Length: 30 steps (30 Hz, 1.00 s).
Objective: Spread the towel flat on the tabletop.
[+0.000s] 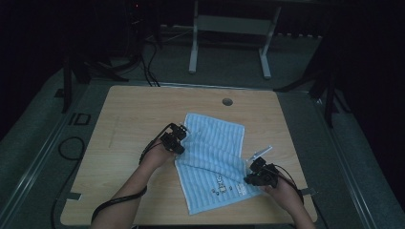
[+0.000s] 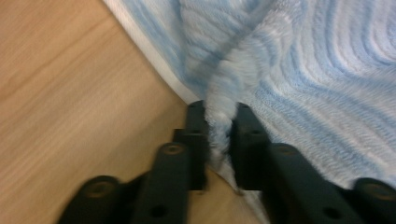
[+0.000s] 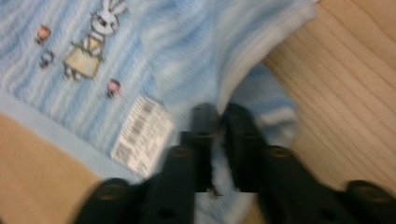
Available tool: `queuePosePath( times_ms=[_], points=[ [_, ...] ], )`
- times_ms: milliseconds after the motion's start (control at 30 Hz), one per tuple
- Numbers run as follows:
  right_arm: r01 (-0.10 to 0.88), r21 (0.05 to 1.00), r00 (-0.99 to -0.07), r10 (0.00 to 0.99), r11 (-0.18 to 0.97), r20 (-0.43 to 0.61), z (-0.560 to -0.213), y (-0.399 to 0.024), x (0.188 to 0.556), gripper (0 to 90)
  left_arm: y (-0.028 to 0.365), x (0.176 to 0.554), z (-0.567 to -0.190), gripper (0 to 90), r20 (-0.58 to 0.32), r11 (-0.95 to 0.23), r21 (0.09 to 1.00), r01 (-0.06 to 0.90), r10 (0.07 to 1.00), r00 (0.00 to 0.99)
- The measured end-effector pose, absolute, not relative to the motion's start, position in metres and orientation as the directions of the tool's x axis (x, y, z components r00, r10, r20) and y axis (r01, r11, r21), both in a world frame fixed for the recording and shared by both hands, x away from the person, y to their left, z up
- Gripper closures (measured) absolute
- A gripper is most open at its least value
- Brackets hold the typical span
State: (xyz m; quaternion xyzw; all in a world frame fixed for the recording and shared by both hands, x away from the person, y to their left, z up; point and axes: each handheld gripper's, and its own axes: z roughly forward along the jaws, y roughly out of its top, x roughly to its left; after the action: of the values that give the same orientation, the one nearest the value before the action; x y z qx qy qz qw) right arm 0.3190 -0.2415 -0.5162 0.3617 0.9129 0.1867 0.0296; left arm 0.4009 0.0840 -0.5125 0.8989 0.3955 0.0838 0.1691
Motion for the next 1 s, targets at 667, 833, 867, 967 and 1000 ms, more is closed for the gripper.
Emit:
queuePosePath(
  times_ms=[667,833,867,967,1000],
  points=[
    [0.651,0.34,-0.716,0.697,0.678,-0.02,-0.494,-0.189,0.419,90.0,0.018,0.263,-0.518,88.2,-0.066,-0.833,0.381,0.4,0.407,0.911],
    [0.675,0.263,-0.71,0.704,0.689,-0.022,-0.515,-0.178,0.435,90.0,0.021,0.264,-0.526,89.5,-0.117,-0.822,0.38,0.424,0.412,0.904],
    [0.681,0.251,-0.707,0.707,0.688,-0.021,-0.518,-0.177,0.437,90.0,0.022,0.264,-0.526,89.5,-0.127,-0.82,0.38,0.428,0.412,0.902],
    [0.681,0.247,-0.706,0.708,0.689,-0.027,-0.519,-0.176,0.44,90.0,0.026,0.263,-0.527,89.4,-0.163,-0.825,0.369,0.428,0.397,0.904],
    [0.681,0.241,-0.708,0.706,0.692,-0.028,-0.519,-0.176,0.442,90.0,0.027,0.262,-0.527,89.4,-0.166,-0.826,0.367,0.428,0.395,0.904]
  ],
)
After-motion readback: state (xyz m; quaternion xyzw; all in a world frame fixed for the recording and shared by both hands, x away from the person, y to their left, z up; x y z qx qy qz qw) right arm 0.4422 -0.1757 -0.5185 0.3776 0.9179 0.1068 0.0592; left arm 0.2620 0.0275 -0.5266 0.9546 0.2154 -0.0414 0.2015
